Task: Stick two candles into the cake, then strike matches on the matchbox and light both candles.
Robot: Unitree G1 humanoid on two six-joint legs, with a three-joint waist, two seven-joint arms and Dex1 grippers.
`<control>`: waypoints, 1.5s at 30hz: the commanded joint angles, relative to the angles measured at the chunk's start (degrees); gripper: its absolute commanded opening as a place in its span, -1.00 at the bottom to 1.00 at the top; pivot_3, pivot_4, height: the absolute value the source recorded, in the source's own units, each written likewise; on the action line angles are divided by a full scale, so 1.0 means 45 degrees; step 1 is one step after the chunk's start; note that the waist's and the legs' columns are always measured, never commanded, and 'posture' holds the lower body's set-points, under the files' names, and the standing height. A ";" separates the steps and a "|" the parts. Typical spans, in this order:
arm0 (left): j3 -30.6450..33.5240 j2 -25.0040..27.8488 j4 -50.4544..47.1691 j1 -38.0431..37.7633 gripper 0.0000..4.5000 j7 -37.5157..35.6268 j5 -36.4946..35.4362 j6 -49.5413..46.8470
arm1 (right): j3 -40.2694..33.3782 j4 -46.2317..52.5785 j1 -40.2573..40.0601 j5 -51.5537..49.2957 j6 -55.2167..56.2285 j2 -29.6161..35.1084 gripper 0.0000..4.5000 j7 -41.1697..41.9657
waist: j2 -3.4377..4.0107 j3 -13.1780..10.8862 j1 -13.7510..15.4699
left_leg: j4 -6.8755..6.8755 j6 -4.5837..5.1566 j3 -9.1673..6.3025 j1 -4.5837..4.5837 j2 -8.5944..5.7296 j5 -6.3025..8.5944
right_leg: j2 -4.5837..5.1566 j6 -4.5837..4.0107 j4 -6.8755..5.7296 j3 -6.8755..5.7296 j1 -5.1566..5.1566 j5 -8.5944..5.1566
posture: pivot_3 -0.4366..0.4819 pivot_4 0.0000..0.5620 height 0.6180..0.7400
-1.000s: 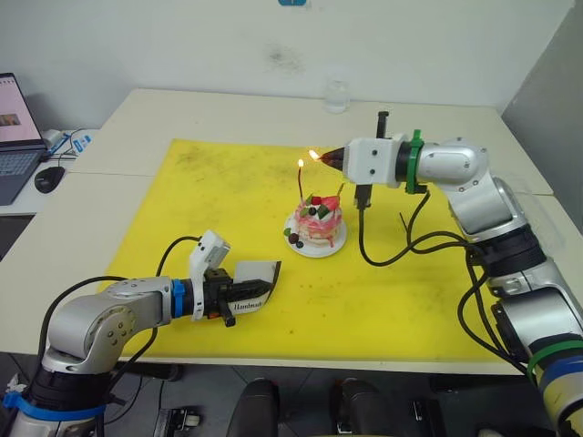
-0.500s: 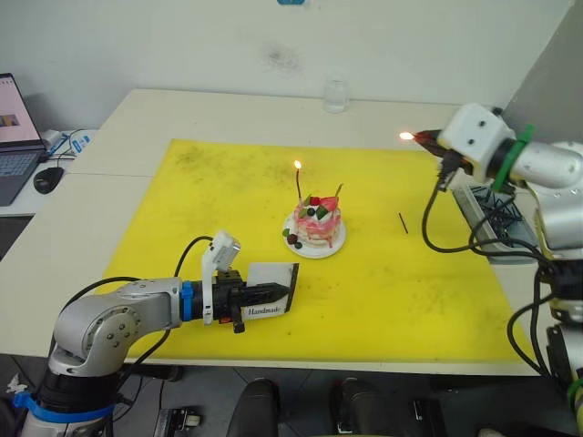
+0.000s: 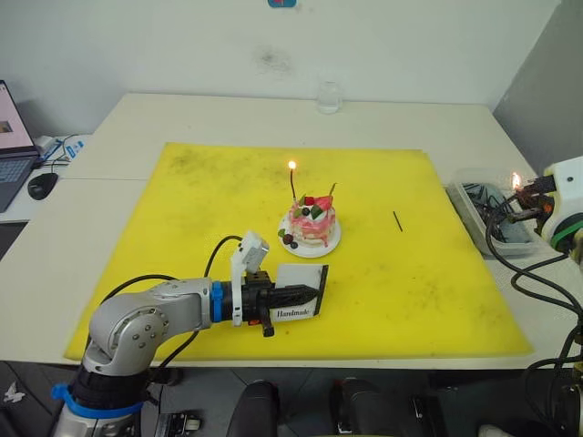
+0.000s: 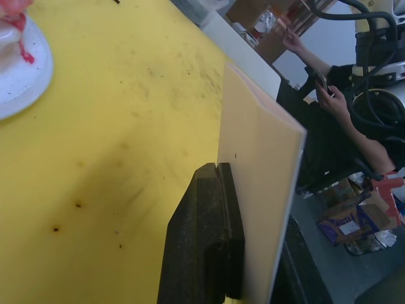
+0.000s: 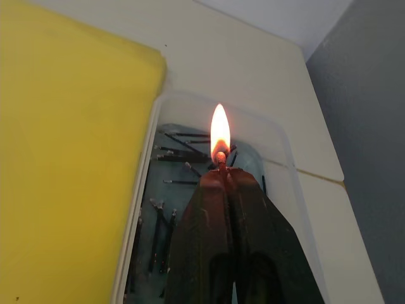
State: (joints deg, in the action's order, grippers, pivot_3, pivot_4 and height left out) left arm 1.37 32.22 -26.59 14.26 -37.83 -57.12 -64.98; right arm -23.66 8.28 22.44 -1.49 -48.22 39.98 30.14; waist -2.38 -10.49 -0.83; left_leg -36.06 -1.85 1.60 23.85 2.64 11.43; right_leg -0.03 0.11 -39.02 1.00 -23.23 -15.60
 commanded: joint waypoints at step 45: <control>0.0676 0.0642 -0.1073 -0.1046 -1.00 0.1018 -0.0780 0.0335 | 0.3714 -0.0333 -0.0667 -0.1873 0.4959 -0.4639 0.99 -0.2753 | 0.0022 0.0003 -0.0191 | 0.0003 0.0000 -0.0017 0.0007 0.0015 0.0001 | -0.0068 0.0007 0.0009 0.0018 -0.0009 0.0004 | -0.05 -0.47 1.00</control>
State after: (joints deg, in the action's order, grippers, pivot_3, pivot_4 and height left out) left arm 3.29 34.73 -28.99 9.51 -33.28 -59.09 -63.57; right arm -6.95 8.34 17.91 -11.16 -29.27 19.22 18.90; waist -2.28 -10.47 -1.69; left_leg -36.05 -1.86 1.53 23.88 2.71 11.44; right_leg -0.34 0.14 -38.98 1.07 -23.27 -15.58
